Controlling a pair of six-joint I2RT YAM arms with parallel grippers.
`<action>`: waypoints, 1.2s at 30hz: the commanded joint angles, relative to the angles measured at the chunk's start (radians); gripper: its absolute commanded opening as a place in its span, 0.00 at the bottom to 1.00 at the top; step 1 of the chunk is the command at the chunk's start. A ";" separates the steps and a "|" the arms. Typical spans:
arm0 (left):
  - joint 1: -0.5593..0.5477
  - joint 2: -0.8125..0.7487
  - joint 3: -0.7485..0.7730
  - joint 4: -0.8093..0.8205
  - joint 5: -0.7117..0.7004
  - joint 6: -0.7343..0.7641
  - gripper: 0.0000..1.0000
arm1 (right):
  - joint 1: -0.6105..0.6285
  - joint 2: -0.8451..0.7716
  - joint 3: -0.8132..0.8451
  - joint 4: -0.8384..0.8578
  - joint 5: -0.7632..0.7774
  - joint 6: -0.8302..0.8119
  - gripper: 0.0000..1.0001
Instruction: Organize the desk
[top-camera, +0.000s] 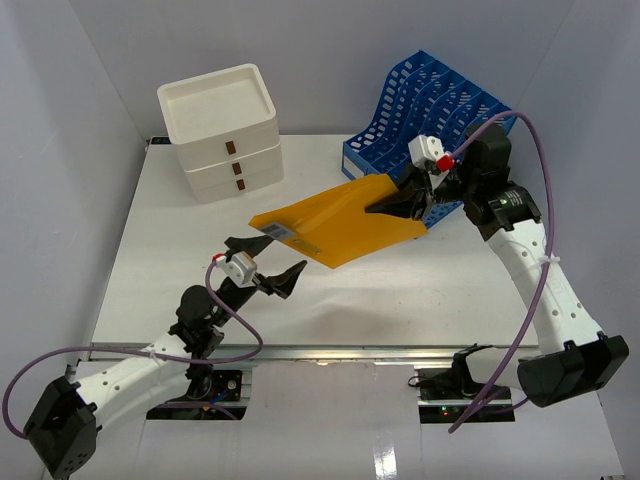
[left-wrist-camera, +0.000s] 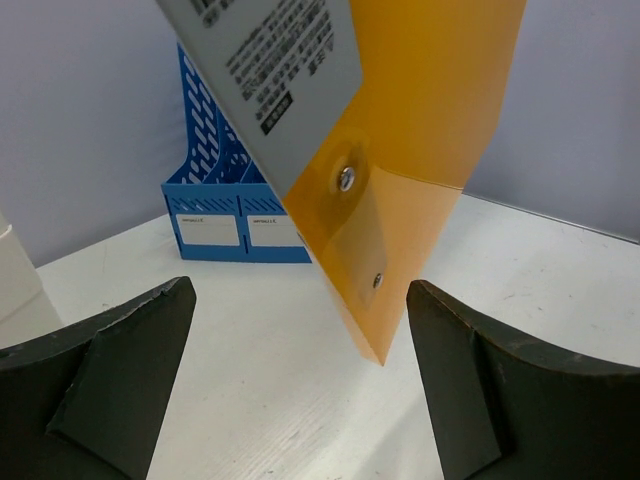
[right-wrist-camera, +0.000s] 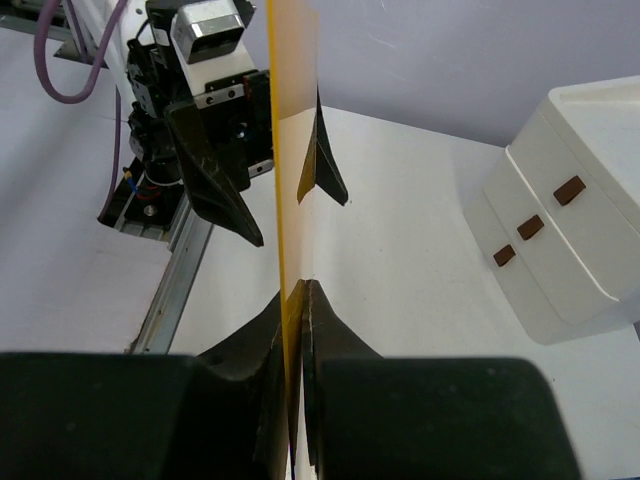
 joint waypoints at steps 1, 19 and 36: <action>0.020 0.023 0.050 0.080 0.059 0.028 0.98 | -0.006 -0.053 -0.029 0.105 -0.089 0.070 0.08; 0.037 0.089 0.091 0.245 0.409 -0.234 0.56 | 0.000 -0.076 -0.260 0.619 -0.142 0.458 0.08; 0.037 0.120 0.116 0.292 0.445 -0.268 0.00 | 0.015 -0.076 -0.329 0.629 -0.129 0.458 0.08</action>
